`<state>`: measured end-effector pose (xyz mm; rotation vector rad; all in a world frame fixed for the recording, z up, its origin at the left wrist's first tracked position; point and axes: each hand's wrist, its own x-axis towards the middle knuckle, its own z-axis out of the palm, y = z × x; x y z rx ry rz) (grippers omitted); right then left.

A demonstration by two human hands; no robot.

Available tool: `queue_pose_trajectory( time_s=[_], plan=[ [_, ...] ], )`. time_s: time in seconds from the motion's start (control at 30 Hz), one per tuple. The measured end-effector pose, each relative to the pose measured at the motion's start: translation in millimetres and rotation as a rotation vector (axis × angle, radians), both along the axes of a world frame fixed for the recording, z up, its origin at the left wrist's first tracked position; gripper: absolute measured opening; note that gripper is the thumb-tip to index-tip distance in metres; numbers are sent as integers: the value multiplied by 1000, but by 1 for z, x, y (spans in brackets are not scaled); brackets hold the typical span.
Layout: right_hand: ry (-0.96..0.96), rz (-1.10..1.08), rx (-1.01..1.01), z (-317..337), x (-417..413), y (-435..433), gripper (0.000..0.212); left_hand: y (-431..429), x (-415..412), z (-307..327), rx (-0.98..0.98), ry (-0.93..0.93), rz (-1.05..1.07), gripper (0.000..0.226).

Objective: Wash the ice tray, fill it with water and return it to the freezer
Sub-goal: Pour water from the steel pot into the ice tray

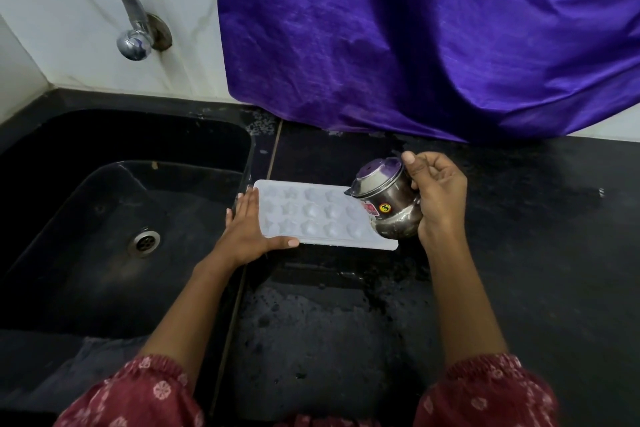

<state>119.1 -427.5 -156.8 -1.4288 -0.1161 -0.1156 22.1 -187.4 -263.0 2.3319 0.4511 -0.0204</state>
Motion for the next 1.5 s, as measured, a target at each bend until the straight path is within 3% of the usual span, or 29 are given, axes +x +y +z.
queue_pose_trajectory(
  time_s=[0.77,1.13,1.5],
  plan=[
    [-50,16,-19,3,-1,5,19,-3,-2,3,-18,-14,0,136],
    [75,-9,108,-7,-1,13,22,-2,-3,3,-21,-16,-4,141],
    [8,32,-13,-4,-5,30,18,-2,-3,2,-26,-19,-7,141]
  ],
)
